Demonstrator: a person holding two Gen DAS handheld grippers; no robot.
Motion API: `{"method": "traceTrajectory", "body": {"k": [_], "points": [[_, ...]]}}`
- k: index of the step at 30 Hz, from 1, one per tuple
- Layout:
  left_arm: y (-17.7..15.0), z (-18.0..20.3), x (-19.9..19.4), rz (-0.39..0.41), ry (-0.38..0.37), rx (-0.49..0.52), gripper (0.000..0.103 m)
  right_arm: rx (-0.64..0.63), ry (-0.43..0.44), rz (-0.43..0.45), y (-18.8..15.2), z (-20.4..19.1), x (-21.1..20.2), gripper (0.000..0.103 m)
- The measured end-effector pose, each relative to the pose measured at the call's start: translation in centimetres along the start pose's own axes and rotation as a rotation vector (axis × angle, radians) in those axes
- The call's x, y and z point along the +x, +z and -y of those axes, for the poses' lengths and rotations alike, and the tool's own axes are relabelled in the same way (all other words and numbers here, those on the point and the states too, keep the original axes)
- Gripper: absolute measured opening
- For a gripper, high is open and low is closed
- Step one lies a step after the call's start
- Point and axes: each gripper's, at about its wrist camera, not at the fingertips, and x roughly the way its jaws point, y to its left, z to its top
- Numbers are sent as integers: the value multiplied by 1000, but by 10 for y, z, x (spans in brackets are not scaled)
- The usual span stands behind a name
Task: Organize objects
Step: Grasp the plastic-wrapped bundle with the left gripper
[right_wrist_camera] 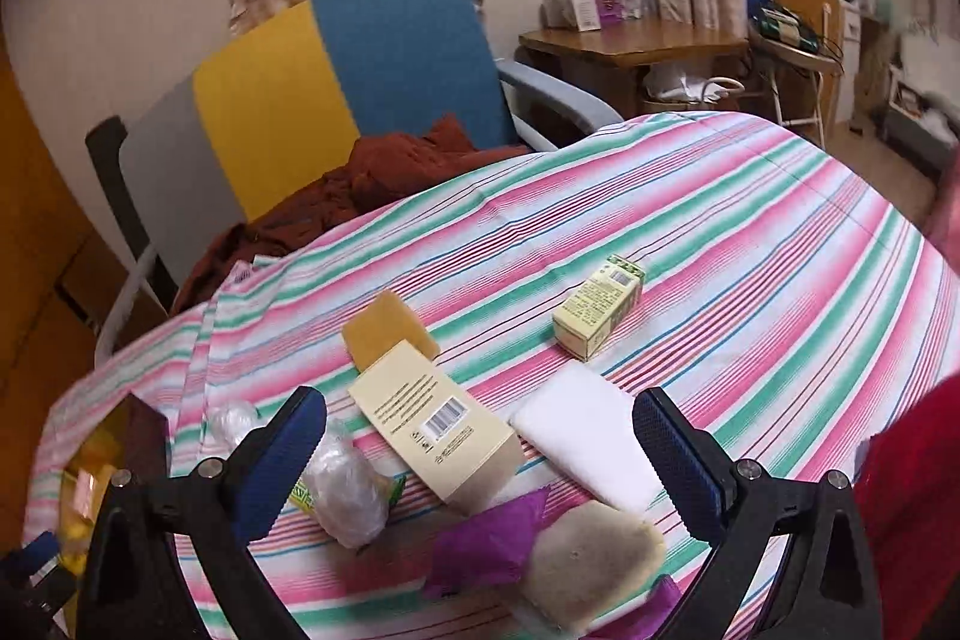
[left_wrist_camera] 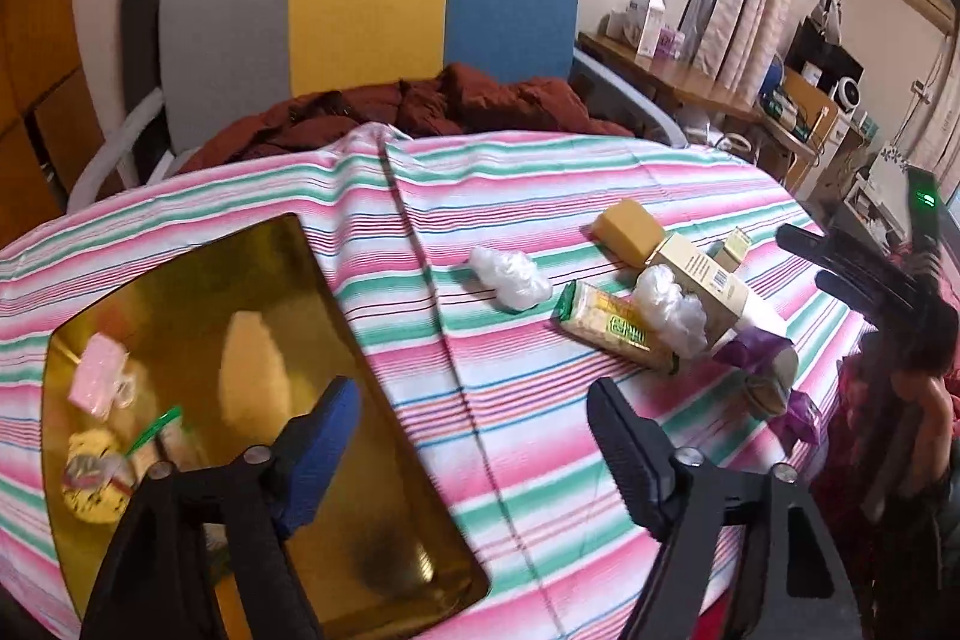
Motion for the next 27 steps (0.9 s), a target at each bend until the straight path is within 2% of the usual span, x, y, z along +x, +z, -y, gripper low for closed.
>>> {"method": "traceTrajectory", "body": {"k": [6, 13, 20, 25, 27], "points": [[31, 11, 43, -78, -14, -24, 68, 38, 51, -13, 0, 4, 1, 103], [60, 16, 101, -142, -18, -81, 52, 77, 95, -31, 0, 9, 4, 103], [75, 12, 150, -186, 2, -185, 55, 97, 125, -38, 1, 12, 5, 103], [68, 23, 184, -263, 5, -150, 53, 130, 136, -41, 1, 18, 6, 103], [63, 32, 183, -226, 53, -81, 46, 147, 138, -42, 2, 21, 7, 103]]}}
